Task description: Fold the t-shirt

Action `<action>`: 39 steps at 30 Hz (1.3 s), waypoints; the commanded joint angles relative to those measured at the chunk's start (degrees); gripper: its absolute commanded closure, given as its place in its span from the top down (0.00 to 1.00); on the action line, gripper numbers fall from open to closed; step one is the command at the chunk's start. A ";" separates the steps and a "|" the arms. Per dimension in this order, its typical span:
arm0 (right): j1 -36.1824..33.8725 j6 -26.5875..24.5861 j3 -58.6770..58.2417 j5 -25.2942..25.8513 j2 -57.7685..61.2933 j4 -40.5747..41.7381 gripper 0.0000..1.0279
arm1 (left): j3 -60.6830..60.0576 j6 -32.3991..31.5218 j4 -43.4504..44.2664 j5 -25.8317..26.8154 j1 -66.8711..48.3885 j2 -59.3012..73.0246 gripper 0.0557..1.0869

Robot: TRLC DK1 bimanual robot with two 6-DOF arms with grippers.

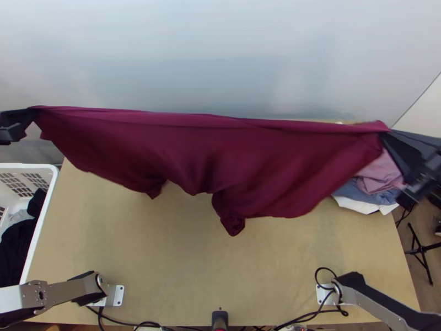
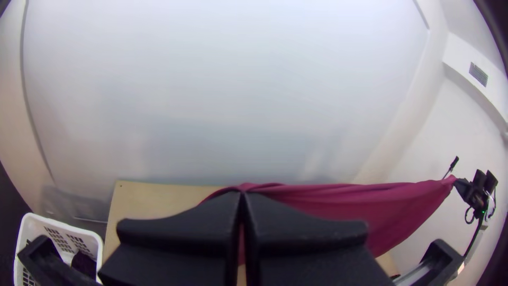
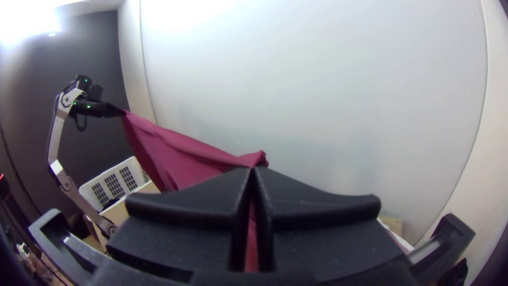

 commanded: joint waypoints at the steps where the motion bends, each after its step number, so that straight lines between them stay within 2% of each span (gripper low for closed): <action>1: -6.11 1.47 -2.68 -0.23 -6.93 -0.39 0.03 | 1.65 -1.70 -1.42 3.02 -3.11 -3.09 0.04; 8: -9.98 4.02 -4.79 -4.62 -13.26 -0.65 0.03 | 1.21 -1.70 -3.18 3.11 -3.28 -11.79 0.04; 15: -12.62 4.55 -4.26 -5.76 -19.06 -2.76 0.03 | 0.50 -3.46 -3.53 3.11 -4.95 -20.50 0.04; 20: -16.13 5.61 1.62 -9.02 -20.55 -6.72 0.03 | 0.59 -5.22 -3.53 2.58 -7.59 -25.59 0.04; 22: -16.92 5.61 -0.22 -9.10 -21.78 -6.98 0.03 | -1.34 -5.13 -3.53 2.41 -7.77 -27.09 0.04; 25: -17.36 5.43 -7.43 -9.19 -23.01 -6.10 0.03 | -7.41 -3.02 -2.57 -0.49 -7.85 -27.79 0.04; 28: -17.10 5.08 -15.34 -9.19 -21.61 -3.64 0.03 | -15.23 -0.65 1.74 -4.80 -8.29 -27.09 0.04; 30: -16.66 4.90 -20.88 -9.19 -19.32 -1.44 0.03 | -24.11 -1.00 7.98 -4.89 -8.21 -26.82 0.04; 33: -16.05 1.91 -30.02 -9.19 -12.73 1.28 0.03 | -38.17 -2.23 18.44 -4.80 -7.85 -23.31 0.04; 35: -15.78 0.95 -36.70 -9.10 -7.90 6.91 0.03 | -45.99 -3.11 26.53 -4.80 -7.24 -19.70 0.04; 39: -17.10 -7.31 -42.94 -8.58 6.61 13.50 0.03 | -54.60 -3.11 38.74 -7.70 -7.68 -8.81 0.04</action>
